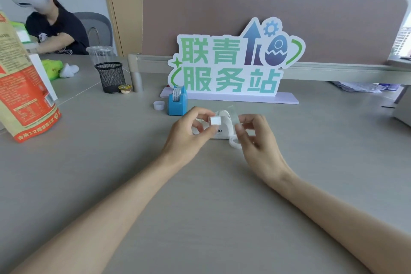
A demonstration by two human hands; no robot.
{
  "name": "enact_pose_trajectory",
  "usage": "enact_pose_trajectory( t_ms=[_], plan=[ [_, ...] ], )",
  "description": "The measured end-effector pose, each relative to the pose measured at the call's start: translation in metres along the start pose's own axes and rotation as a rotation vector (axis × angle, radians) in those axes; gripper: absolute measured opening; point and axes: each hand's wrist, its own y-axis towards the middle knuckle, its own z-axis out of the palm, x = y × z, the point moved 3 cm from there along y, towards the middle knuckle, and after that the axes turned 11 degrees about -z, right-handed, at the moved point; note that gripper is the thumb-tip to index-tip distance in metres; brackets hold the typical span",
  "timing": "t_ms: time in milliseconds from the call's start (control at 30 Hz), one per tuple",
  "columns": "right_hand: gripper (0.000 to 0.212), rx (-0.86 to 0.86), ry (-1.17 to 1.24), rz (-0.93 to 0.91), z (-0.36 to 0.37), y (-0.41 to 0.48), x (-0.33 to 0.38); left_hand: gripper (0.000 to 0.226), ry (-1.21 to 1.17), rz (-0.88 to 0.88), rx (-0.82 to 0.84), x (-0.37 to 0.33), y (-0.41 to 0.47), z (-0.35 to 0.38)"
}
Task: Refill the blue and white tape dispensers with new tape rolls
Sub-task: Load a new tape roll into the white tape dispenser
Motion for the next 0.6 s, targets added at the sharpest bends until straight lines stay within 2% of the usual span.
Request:
enact_pose_trajectory(
  t_ms=[200, 333, 600],
  plan=[
    [0.018, 0.109, 0.321, 0.188, 0.002, 0.0, -0.003, 0.018, -0.041, 0.007, 0.02, -0.007, -0.011, 0.013],
    [0.019, 0.127, 0.332, 0.167, 0.003, 0.0, -0.006, 0.017, -0.033, 0.027, -0.042, -0.006, -0.009, 0.009],
    [0.019, 0.114, 0.367, 0.216, 0.003, 0.0, -0.006, 0.019, -0.015, -0.005, -0.062, -0.005, -0.005, 0.004]
  ],
)
